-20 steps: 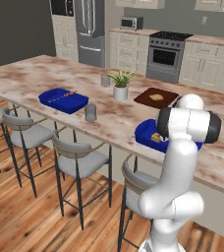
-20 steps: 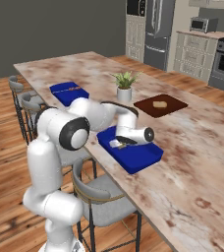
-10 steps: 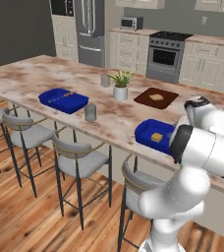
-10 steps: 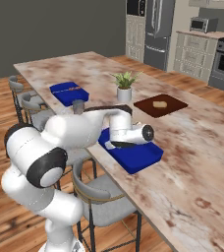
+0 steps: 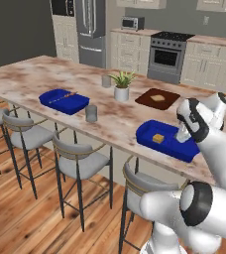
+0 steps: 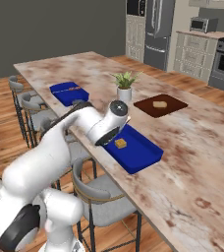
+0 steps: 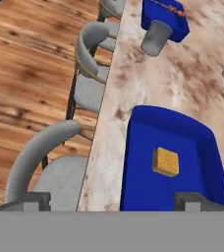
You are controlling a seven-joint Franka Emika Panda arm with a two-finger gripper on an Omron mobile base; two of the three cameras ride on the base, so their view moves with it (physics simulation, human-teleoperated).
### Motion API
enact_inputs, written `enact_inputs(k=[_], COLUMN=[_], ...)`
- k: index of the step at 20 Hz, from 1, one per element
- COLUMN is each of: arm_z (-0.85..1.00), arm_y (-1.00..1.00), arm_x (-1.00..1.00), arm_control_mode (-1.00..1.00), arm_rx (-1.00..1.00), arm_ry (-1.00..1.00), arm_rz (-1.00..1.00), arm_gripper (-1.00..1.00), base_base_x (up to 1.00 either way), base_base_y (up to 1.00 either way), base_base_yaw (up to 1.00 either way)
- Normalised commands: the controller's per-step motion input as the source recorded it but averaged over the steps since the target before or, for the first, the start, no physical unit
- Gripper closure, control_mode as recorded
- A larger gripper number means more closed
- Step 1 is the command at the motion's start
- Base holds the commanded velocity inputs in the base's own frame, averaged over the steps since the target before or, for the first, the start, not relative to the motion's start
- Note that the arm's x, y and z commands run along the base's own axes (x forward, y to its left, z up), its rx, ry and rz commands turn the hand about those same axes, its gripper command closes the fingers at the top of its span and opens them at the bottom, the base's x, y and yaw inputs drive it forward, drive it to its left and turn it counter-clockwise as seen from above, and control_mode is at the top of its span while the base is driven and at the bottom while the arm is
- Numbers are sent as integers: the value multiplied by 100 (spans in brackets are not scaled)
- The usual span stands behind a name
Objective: Take the cakes from the fridge and place them on the empty tray on the dining counter.
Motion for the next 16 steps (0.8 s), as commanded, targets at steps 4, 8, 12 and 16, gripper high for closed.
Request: enact_inputs(k=[4,8,12,16], arm_z=[26,5,10,1], arm_y=[19,3,19,23], arm_x=[-89,-77,-13,0], arm_control_mode=[-100,-100,-100,-100], arm_rx=[-46,-39,-43,-38], arm_ry=[0,-5,6,10], arm_rz=[20,31,35,23], arm_gripper=[-100,-100,-100,-100], base_base_x=[0,0,0,0], base_base_y=[0,0,0,0], base_base_yaw=[0,0,0,0])
